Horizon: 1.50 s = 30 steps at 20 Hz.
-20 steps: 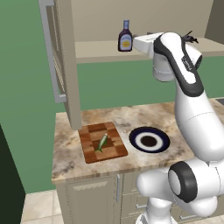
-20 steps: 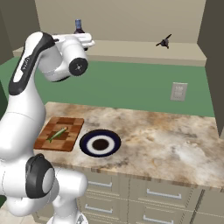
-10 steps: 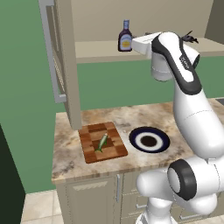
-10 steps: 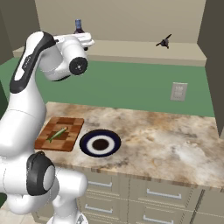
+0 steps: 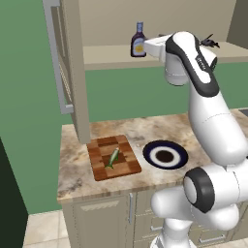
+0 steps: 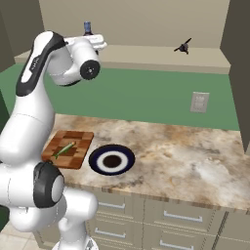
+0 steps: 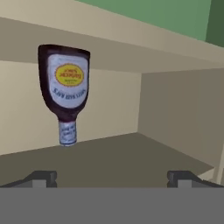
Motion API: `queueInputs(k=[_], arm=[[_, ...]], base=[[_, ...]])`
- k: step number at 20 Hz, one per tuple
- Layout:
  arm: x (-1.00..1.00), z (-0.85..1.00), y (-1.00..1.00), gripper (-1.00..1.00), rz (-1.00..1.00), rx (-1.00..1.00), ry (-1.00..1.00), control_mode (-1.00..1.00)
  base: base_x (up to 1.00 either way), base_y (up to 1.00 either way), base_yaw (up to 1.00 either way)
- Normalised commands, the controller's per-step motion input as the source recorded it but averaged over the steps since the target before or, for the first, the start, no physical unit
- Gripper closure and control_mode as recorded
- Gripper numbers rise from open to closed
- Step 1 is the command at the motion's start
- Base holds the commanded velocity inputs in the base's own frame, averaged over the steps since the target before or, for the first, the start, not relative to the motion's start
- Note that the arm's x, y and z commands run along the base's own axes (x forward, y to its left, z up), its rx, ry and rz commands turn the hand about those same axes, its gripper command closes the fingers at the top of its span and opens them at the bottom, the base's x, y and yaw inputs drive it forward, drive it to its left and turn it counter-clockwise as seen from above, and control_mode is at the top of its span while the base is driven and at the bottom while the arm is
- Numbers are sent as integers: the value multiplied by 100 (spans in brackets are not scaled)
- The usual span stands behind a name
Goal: Pick the fish from the plate and place it on the cutting board. Then pick the condiment bottle from the cabinet and place it next to the cutting board.
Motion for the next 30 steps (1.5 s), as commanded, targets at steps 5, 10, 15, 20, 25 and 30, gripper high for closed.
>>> queueInputs(k=[5,10,15,20,25,30], arm=[[27,0,5,-100,0,0,0,-100],[26,0,9,-100,0,0,0,-100],[25,0,10,-100,0,0,0,-100],[20,0,3,-100,0,0,0,-100],[16,0,0,-100,0,0,0,-100],[14,0,0,-100,0,0,0,-100]], base=[[0,0,0],[0,0,0],[0,0,0],[0,0,0],[0,0,0],[0,0,0]])
